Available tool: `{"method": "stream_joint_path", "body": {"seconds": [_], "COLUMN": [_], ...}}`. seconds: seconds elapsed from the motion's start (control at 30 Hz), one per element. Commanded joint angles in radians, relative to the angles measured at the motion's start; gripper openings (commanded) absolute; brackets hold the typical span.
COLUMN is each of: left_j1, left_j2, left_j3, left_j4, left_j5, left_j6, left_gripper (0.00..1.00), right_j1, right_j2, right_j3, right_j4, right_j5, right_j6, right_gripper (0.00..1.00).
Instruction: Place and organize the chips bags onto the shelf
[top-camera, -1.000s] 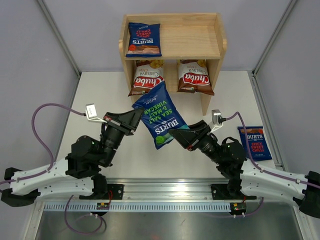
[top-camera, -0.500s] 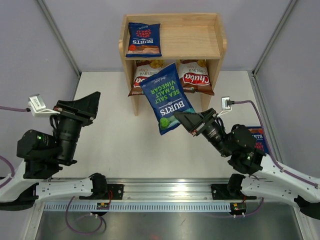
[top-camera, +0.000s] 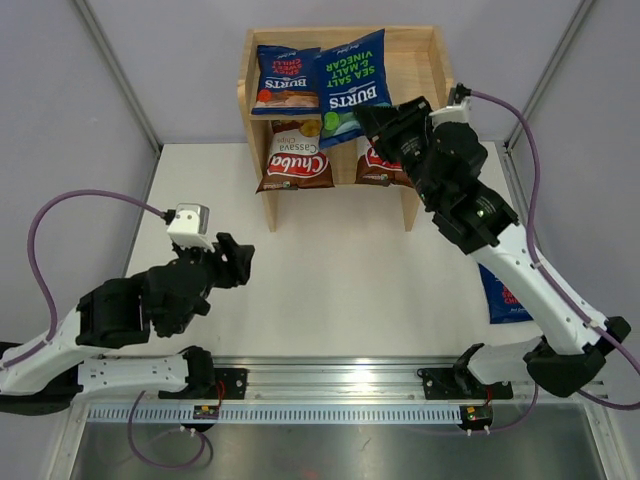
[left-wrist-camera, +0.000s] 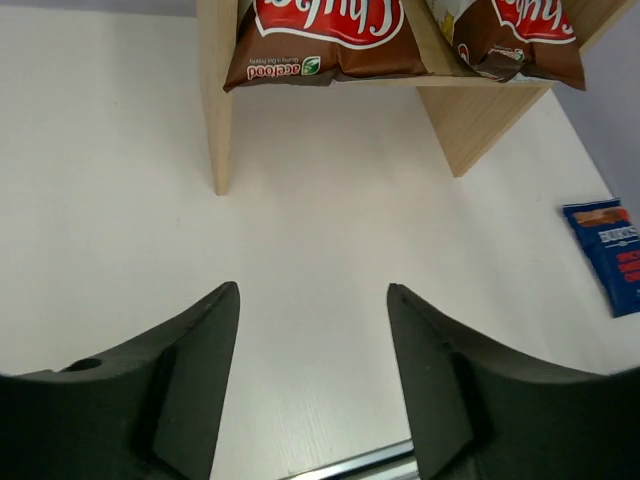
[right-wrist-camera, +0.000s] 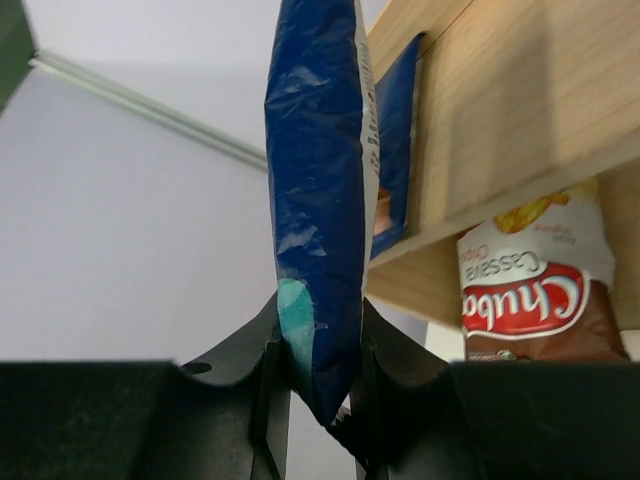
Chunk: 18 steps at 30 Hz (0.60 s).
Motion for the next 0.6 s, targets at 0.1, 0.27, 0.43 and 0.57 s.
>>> {"method": "stream_joint_path", "body": {"seconds": [0.1,0.27,0.43,0.57], "left_j1": [0.003,0.005,0.005,0.003], "left_j2": [-0.123,-0.165,-0.188,-0.206], "left_j3": [-0.054,-0.095,-0.16,-0.236], "left_j4": [-0.036,-0.024,0.022,0.068], "left_j5": [0.107,0.112,0.109,0.113], "left_j6": [0.063,0.124,0.15,0.166], "left_gripper": [0.92,0.99,0.99,0.99], "right_j1": [-0.081,-0.111,-0.134,-0.141], "right_j2": [0.177,0.276,0.353,0.382], "right_j3": [0.235,0.362,0.441,0.473], "right_j4": [-0.132,-0.195,-0.247,-0.261], "right_j5": [0.064,0.054,0.054,0.055], "right_j6": [0.014,0.002,0.021,0.025], "right_gripper": [0.01,0.02,0.04,0.06]}}
